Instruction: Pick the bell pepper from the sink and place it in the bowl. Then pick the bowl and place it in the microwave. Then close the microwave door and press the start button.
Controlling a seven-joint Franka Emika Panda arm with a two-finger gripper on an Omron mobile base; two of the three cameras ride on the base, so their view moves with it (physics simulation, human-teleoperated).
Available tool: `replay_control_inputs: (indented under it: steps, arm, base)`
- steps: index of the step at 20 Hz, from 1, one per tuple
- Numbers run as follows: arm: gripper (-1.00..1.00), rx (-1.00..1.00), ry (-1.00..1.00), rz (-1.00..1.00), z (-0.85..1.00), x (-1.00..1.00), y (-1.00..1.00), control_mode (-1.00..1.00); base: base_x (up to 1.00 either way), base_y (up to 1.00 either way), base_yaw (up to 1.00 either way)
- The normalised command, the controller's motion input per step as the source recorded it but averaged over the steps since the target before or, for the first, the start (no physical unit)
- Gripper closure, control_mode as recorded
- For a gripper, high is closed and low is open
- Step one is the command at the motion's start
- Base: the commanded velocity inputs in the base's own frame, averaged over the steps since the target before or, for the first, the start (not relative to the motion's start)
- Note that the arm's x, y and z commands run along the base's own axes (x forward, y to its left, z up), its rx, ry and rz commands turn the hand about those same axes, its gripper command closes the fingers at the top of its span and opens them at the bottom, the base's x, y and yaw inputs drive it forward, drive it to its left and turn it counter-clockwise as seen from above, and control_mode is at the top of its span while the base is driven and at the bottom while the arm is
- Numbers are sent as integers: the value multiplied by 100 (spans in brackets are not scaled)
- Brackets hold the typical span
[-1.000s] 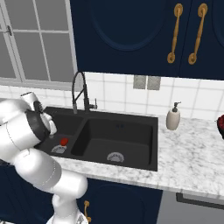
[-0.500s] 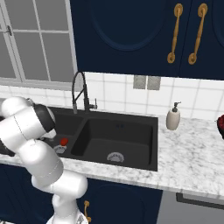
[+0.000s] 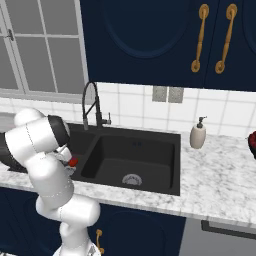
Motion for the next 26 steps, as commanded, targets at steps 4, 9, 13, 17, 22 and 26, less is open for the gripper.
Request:
replay_control_inputs:
  steps: [4,9,13,17,22,26]
  arm:
    - [-100,0,0,6,-22,32,0,-100]
    - [-100,0,6,1,-9,47,13,-100]
    - [-100,0,5,0,-5,37,16,-100]
    - [-100,-1,1,0,-25,19,14,-100]
    - [-100,0,0,0,-48,6,2,-100]
    - [-100,0,0,0,-38,10,0,-100]
  base:
    - [0,0,0]
    - [0,0,0]
    - [0,0,0]
    - [0,0,0]
    - [0,0,0]
    - [0,0,0]
